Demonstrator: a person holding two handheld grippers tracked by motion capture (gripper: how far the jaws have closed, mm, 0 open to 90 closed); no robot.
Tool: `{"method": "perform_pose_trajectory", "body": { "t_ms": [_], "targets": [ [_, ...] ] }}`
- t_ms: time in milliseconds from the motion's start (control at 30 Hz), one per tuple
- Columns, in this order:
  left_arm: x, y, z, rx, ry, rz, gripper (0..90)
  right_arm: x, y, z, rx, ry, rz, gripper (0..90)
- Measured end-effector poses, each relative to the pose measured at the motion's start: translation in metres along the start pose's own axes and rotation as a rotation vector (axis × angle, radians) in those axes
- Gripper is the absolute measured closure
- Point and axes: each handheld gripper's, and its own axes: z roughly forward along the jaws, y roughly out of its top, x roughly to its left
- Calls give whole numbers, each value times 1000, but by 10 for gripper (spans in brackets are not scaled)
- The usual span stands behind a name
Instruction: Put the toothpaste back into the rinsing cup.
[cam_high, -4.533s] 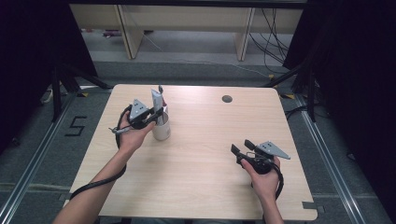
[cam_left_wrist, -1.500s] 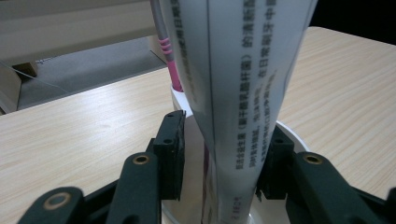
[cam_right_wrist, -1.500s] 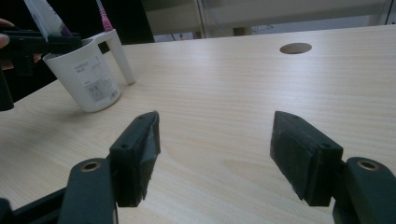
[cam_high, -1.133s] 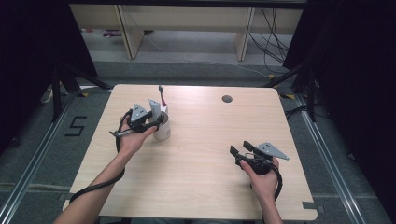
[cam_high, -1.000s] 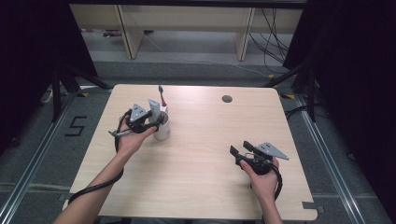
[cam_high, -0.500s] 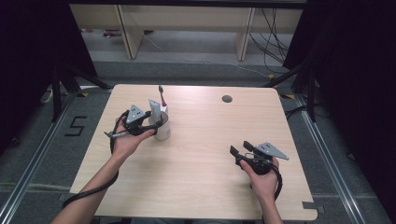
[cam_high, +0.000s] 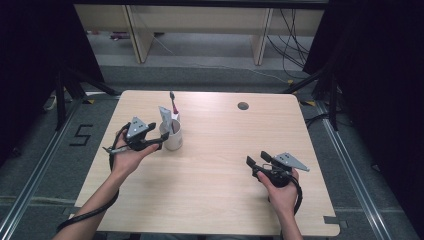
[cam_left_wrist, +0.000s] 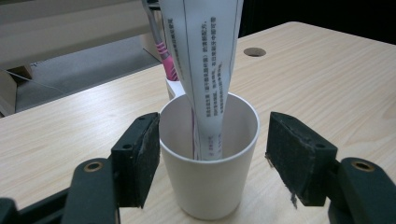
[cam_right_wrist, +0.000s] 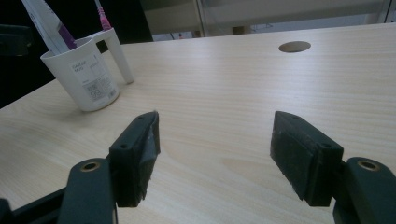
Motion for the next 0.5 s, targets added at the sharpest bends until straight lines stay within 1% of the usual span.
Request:
{"method": "perform_pose_trajectory", "body": {
  "t_ms": [67, 100, 133, 167, 200, 233, 267, 300, 400, 467, 500],
  "targets": [
    [-1, -1, -3, 1, -2, 3, 345, 0, 0, 0, 2, 1, 0, 338],
    [-1, -1, -5, -1, -3, 3, 345, -1, -1, 1, -10, -5, -14, 338],
    [-2, -2, -6, -4, -6, 6, 345, -1, 0, 1, -9, -5, -24, 338],
    [-2, -3, -9, -3, -4, 5, 345, -1, 0, 1, -4, -17, -30, 338],
    [-3, -4, -10, -8, -5, 3, 345, 0, 0, 1, -7, -20, -18, 338],
    [-3, -5, -12, -10, -6, 5, 345, -1, 0, 0, -2, -11, -21, 337],
    [-4, -6, -15, -6, -2, 7, 345, -3, 1, -1, 8, -18, -55, 338],
    [-4, -8, -17, -6, -4, 7, 345, -3, 0, 0, -6, -4, -46, 337],
    [-5, -15, -24, -7, -2, 9, 345, -5, -1, 1, -14, -6, -60, 338],
    [-6, -22, -29, -7, 5, 1, 345, -5, -1, 1, -10, -8, -61, 337],
    [-6, -25, -32, -6, 11, 1, 345, -5, -1, 0, -8, -1, -56, 338]
  ]
}}
